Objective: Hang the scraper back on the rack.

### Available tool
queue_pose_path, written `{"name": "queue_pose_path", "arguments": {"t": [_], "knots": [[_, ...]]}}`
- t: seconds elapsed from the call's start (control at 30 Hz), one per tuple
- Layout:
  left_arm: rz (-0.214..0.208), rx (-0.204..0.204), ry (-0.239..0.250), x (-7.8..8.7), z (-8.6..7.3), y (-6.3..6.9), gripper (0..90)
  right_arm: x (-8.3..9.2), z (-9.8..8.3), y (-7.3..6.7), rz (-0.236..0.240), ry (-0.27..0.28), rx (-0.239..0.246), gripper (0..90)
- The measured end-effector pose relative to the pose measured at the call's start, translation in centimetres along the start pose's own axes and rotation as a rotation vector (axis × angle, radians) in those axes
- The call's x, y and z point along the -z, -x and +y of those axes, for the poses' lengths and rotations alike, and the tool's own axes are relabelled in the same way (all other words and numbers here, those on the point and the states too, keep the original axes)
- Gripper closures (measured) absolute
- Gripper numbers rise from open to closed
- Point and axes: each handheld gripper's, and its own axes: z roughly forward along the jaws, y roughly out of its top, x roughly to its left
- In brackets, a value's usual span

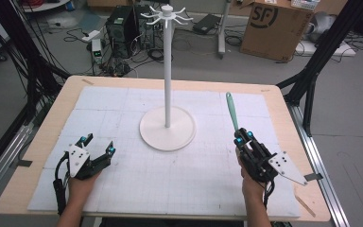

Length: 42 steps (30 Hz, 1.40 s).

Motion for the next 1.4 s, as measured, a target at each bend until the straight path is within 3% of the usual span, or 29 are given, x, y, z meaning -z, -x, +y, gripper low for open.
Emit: {"name": "queue_pose_path", "arguments": {"t": [0.73, 1.4], "knots": [[0.001, -0.003, -0.001, 0.0, 0.0, 0.0, 25.4, -3.5, 0.7, -1.4, 0.072, 0.089, 0.001, 81.5], [0.005, 0.001, -0.001, 0.0, 0.0, 0.0, 24.4, -6.5, 3.9, -1.5, 0.111, 0.067, 0.030, 81.4]]}}
